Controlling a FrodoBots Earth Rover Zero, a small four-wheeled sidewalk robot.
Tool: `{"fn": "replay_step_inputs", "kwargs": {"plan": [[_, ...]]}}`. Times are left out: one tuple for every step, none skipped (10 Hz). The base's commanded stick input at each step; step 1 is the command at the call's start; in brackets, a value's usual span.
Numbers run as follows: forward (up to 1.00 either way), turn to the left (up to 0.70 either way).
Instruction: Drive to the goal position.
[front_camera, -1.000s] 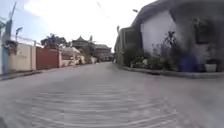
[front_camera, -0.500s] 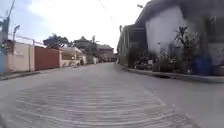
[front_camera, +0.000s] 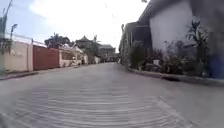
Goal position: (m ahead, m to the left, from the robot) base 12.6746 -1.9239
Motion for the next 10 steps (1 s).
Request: {"fn": "replay_step_inputs", "kwargs": {"plan": [[1.00, 0.00], [1.00, 0.00], [1.00, -0.02], [1.00, -0.07], [1.00, -0.13], [1.00, -0.18], [1.00, -0.23], [1.00, -0.29], [1.00, -0.34], [1.00, -0.36]]}}
